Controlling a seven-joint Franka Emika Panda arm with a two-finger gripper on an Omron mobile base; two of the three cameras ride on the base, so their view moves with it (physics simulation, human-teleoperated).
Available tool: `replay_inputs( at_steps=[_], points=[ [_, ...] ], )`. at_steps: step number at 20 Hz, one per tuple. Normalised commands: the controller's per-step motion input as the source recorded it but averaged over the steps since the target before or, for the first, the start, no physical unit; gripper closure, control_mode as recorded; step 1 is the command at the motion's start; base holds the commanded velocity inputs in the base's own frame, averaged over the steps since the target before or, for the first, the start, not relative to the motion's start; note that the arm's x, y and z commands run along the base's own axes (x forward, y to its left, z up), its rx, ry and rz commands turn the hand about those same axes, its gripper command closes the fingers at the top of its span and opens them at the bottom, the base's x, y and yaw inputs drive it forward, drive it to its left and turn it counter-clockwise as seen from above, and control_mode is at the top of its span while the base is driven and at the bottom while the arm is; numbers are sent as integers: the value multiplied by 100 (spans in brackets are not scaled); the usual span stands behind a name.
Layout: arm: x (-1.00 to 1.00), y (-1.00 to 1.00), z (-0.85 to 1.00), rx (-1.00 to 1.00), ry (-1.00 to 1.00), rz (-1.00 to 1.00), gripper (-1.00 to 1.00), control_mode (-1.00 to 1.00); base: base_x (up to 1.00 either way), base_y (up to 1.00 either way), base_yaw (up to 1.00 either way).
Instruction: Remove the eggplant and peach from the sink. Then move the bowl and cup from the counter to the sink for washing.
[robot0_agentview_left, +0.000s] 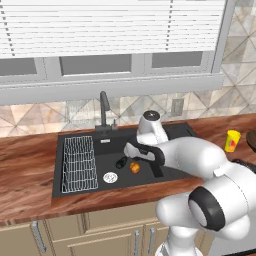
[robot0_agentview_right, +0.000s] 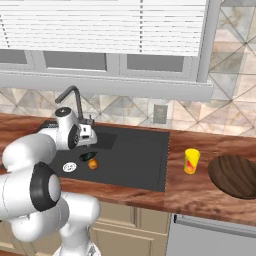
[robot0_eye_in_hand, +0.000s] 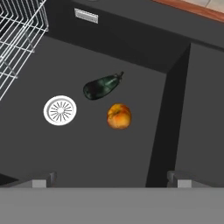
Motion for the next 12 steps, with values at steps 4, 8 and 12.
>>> replay_inputs(
  at_steps=[4, 8, 12],
  points=[
    [3, 0, -11, 0, 0, 0, -100, -100, 0, 0, 0],
    [9, 1, -10, 0, 0, 0, -100, -100, 0, 0, 0],
    [12, 1, -10, 0, 0, 0, -100, -100, 0, 0, 0]
  ],
)
